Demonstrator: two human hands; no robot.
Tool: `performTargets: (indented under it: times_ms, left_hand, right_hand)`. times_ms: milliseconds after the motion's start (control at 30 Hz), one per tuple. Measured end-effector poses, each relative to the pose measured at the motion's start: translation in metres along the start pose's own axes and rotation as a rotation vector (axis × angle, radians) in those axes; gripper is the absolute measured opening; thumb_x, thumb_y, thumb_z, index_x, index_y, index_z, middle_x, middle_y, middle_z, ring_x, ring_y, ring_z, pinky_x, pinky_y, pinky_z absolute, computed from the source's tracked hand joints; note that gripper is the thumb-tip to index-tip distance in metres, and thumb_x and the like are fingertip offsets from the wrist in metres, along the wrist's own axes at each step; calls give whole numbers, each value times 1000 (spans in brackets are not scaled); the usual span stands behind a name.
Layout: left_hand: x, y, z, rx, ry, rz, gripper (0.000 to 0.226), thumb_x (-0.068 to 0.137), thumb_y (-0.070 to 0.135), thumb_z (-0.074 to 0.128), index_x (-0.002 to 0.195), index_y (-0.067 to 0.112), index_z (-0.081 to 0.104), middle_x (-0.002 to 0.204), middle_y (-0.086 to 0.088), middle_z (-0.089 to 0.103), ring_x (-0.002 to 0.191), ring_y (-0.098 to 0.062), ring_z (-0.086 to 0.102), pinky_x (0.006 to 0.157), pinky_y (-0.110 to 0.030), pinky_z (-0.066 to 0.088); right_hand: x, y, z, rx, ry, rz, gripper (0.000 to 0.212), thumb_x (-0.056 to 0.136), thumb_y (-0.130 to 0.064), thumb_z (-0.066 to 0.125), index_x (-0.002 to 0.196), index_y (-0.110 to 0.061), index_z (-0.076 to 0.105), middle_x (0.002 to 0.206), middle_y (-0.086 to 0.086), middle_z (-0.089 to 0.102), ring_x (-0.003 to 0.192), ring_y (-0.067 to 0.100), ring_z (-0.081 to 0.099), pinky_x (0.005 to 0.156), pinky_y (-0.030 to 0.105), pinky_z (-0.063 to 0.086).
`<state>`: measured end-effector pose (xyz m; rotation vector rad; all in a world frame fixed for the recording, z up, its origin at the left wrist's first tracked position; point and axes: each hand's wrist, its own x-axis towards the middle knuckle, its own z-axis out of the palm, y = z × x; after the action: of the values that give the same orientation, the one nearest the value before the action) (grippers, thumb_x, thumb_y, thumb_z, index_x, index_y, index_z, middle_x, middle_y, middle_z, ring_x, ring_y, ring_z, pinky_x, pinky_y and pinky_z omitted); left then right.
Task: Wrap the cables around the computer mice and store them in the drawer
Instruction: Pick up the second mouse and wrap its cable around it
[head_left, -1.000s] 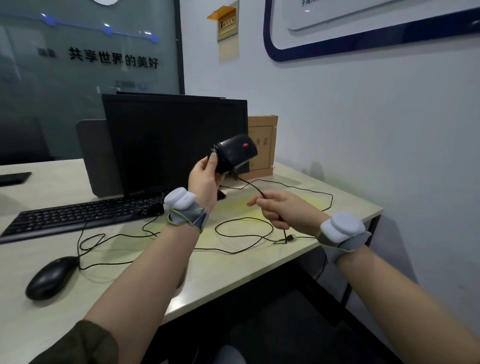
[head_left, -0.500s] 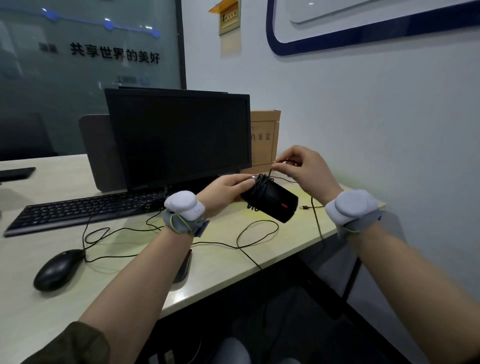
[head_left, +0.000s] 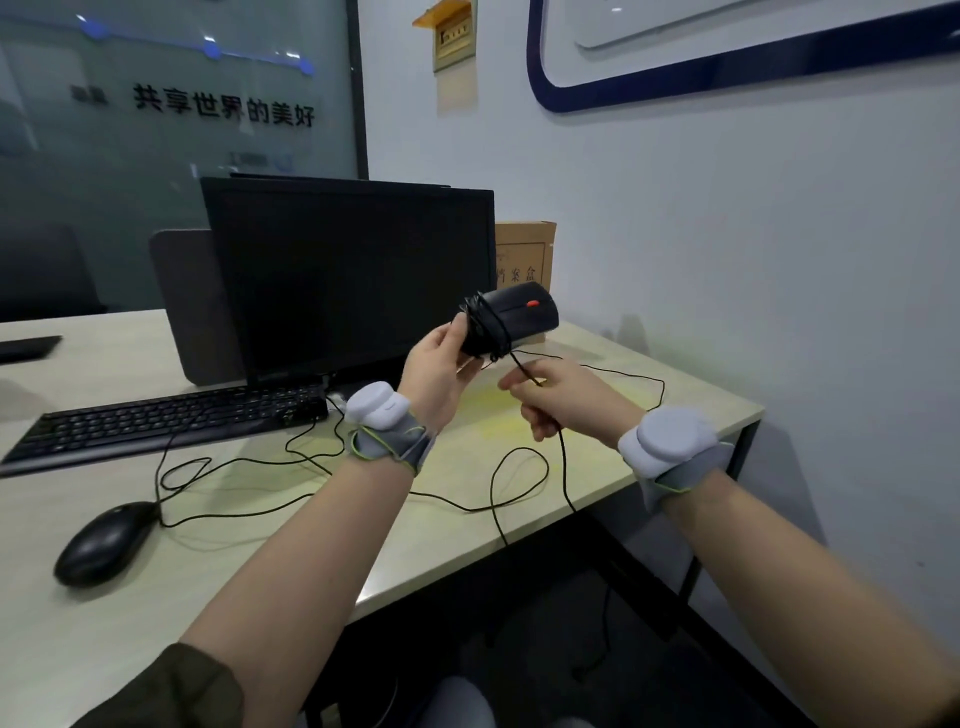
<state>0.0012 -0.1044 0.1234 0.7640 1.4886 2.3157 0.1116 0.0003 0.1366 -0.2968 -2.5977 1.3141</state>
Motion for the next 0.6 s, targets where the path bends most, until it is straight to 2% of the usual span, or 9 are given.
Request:
performTargets:
  times_ms: [100, 200, 300, 367, 433, 533, 600]
  left_hand:
    - [3, 0, 0, -34, 113, 15, 36, 97, 22, 44, 121, -4, 49, 96, -9, 57, 89, -16, 56, 71, -18, 51]
    - [5, -2, -1, 100, 182, 32, 39, 95, 22, 48, 125, -3, 49, 111, -17, 58, 102, -23, 57, 88, -33, 51]
    - [1, -4, -1, 323, 166, 107, 37, 93, 25, 51, 123, 4, 51, 118, -13, 60, 108, -23, 58, 96, -43, 49]
    - [-1, -2, 1, 477, 118, 166, 36, 92, 27, 52, 123, 9, 51, 112, -3, 58, 106, -19, 57, 94, -41, 50]
    - [-3, -2, 2, 597, 56, 212, 36, 92, 27, 52, 124, 10, 51, 109, -1, 57, 105, -17, 56, 90, -38, 51]
    - [-7, -4, 6, 680, -23, 235, 36, 92, 26, 53, 124, 11, 51, 113, -5, 60, 103, -16, 56, 87, -29, 48]
    - [-8, -6, 7, 689, -85, 218, 37, 92, 26, 52, 125, 10, 52, 114, -7, 61, 106, -18, 58, 89, -28, 47]
  right_hand:
    - [-4, -8, 1, -37, -141, 101, 19, 94, -19, 48, 106, -8, 58, 58, 3, 56, 47, 11, 63, 48, 17, 47]
    - [-7, -11, -1, -83, -209, 162, 19, 94, -21, 46, 103, -11, 59, 58, 2, 57, 52, 13, 66, 52, 18, 49]
    - [-7, -14, -5, -238, -95, 129, 19, 93, -23, 48, 98, -11, 63, 57, -1, 56, 52, 13, 64, 51, 19, 47]
    - [-6, -15, -8, -389, 62, 54, 19, 90, -26, 53, 87, -15, 68, 57, -4, 56, 54, 13, 61, 57, 25, 47]
    - [-7, -16, -11, -516, 252, -8, 17, 88, -29, 55, 81, -27, 70, 58, -11, 57, 60, 13, 59, 60, 28, 47]
    - [-7, -17, -18, -477, 387, -72, 12, 85, -29, 59, 78, -32, 69, 69, -14, 62, 75, 14, 61, 68, 34, 52]
    - [-7, -18, -24, -369, 396, -138, 10, 84, -27, 63, 75, -29, 66, 70, -12, 63, 73, 12, 62, 72, 36, 54]
